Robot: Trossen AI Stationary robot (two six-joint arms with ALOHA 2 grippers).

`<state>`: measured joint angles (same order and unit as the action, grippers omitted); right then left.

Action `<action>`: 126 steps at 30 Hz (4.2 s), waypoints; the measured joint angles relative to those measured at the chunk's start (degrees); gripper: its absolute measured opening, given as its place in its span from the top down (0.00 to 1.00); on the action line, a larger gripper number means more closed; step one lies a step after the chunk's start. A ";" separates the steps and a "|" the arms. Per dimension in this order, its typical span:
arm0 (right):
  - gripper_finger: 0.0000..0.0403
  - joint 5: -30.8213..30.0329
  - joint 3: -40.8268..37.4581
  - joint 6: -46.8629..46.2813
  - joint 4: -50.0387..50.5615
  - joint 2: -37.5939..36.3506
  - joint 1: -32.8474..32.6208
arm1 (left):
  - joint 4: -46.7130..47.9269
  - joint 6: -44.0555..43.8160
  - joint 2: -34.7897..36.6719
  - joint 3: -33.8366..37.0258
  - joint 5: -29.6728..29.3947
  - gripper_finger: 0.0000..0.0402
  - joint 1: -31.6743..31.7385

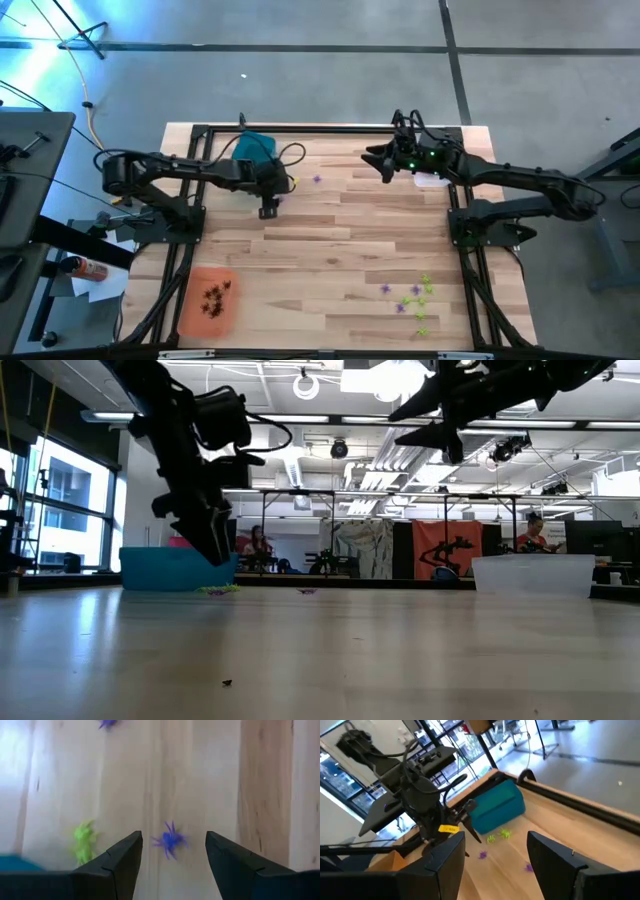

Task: Sort Halloween decoration
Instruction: Put the purple spider toy into the transparent bin

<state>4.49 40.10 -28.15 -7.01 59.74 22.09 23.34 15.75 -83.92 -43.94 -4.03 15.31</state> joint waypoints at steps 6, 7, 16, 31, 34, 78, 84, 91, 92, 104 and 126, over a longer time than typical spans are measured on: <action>0.48 0.09 0.00 -0.33 -0.48 1.43 0.00 | 1.94 10.83 -4.50 -0.46 -0.74 0.49 -0.02; 0.48 0.11 0.00 -0.34 -1.00 1.43 0.00 | 1.89 11.98 -5.06 -0.50 -1.44 0.49 -0.02; 0.48 0.22 0.00 -1.95 -3.56 1.39 0.00 | -0.64 17.81 -8.55 -0.68 -2.41 0.49 0.48; 0.48 0.22 0.00 -4.43 -4.60 1.39 -0.16 | -0.12 18.03 -10.52 -0.71 0.54 0.78 1.53; 0.48 0.20 0.00 -4.43 -4.90 1.37 -0.78 | -0.62 16.28 -10.56 -0.66 1.39 0.93 1.83; 0.48 0.61 31.41 29.65 20.52 25.16 -16.48 | -17.29 -18.58 8.80 -12.29 19.03 1.00 -2.78; 0.48 -0.39 31.39 29.50 18.64 26.17 -16.52 | -17.22 -17.77 8.78 -12.29 19.01 1.00 -2.78; 0.52 -0.98 31.36 29.50 18.56 26.22 -16.48 | -17.47 -17.58 8.78 -12.29 19.03 1.00 -2.78; 0.54 -0.97 31.36 29.48 18.56 26.22 -16.47 | -17.54 -17.34 8.78 -12.29 19.02 1.00 -2.78; 0.76 -1.05 31.26 28.16 17.39 27.29 -16.46 | -18.99 -17.10 8.78 -12.29 19.03 1.00 -2.78; 0.99 -1.09 31.28 28.45 17.50 27.27 -16.46 | -18.45 -17.42 8.83 -12.29 18.81 0.96 -2.62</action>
<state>3.40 71.37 0.29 10.50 87.00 5.63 4.89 -1.67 -75.09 -56.23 14.78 12.69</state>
